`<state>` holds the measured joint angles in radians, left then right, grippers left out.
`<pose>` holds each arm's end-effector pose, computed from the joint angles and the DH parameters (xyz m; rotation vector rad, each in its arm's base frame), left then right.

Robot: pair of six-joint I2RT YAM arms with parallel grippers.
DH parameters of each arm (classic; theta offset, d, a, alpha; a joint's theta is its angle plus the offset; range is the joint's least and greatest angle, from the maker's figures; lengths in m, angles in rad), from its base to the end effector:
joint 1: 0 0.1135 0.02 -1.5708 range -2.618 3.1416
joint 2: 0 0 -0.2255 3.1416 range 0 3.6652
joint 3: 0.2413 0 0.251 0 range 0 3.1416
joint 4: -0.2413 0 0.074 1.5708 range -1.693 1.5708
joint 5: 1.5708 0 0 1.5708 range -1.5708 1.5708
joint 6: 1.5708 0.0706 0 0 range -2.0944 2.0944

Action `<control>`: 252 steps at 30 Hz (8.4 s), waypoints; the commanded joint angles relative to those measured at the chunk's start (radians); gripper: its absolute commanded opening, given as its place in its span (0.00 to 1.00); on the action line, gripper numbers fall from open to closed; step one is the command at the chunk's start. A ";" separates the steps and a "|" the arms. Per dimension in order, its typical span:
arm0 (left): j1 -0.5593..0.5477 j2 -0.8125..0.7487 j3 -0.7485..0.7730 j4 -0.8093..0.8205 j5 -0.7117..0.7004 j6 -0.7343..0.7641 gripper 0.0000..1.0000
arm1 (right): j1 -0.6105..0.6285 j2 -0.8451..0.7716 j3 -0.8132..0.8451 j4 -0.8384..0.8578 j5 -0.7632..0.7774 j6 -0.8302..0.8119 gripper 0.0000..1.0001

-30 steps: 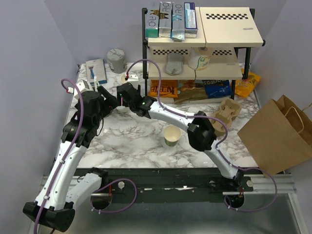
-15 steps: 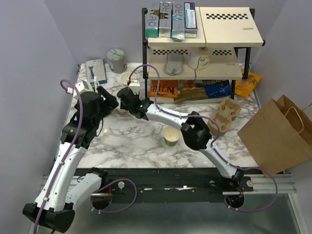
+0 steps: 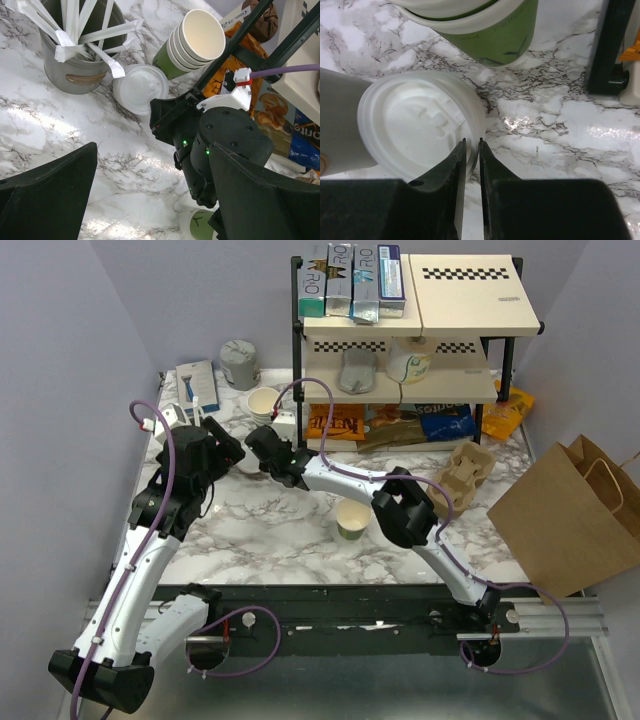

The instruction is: Pack the takeout coffee

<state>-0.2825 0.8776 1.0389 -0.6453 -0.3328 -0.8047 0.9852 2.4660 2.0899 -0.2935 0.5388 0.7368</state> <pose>0.2287 -0.0424 0.3198 -0.7240 1.9107 -0.3429 0.3343 0.4385 0.1372 0.0186 2.1593 0.4003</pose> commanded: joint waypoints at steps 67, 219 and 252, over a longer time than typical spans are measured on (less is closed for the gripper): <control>0.002 -0.173 -0.275 0.560 1.001 -0.057 0.99 | -0.174 -1.003 -0.740 -0.079 -0.982 -0.134 0.07; 0.063 0.567 -0.013 0.196 0.086 0.042 0.27 | -0.077 -0.082 0.079 -0.323 -0.269 -0.151 0.14; 0.065 0.589 0.006 0.182 0.130 0.067 0.00 | -0.077 -0.076 0.085 -0.332 -0.261 -0.168 0.14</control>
<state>-0.2237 1.4693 1.0080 -0.4522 -0.2260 -0.7559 0.9081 2.3592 2.1403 -0.5945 0.2501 0.5827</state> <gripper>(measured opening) 0.009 0.146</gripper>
